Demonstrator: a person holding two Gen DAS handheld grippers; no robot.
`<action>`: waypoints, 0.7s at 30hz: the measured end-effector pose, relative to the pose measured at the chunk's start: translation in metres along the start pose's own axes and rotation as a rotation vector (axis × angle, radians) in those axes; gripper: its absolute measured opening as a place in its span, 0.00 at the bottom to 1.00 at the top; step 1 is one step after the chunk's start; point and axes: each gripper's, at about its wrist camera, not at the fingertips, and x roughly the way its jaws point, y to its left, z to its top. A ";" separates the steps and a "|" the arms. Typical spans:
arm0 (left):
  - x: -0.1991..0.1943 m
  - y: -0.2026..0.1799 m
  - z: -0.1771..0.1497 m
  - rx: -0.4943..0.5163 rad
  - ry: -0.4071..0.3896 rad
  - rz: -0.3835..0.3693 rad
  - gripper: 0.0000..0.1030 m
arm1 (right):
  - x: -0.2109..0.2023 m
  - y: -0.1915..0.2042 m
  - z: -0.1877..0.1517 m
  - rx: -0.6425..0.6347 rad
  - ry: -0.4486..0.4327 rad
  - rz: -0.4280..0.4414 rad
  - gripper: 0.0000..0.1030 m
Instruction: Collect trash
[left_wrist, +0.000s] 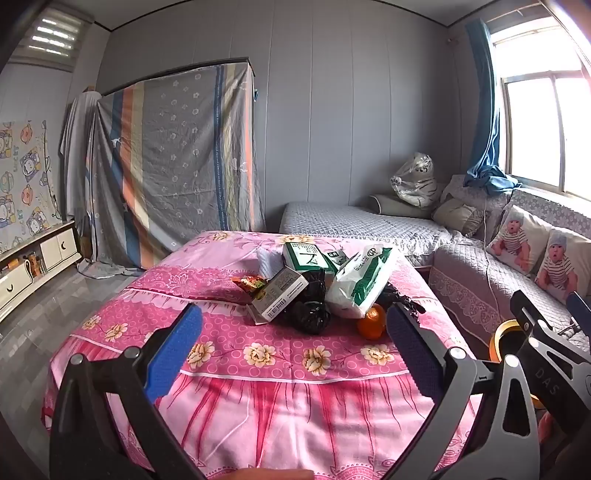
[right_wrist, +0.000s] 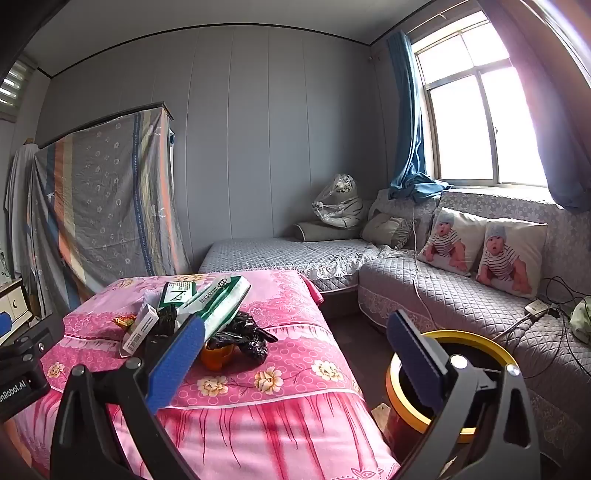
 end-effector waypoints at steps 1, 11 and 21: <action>0.000 0.000 0.000 -0.001 0.001 0.000 0.93 | 0.000 0.000 0.000 0.002 -0.002 0.001 0.93; -0.001 0.001 0.001 0.003 -0.004 0.000 0.93 | 0.001 -0.001 -0.001 0.004 0.010 0.002 0.93; 0.000 0.004 0.000 -0.001 0.006 -0.003 0.93 | 0.001 0.000 -0.001 0.004 0.012 0.002 0.93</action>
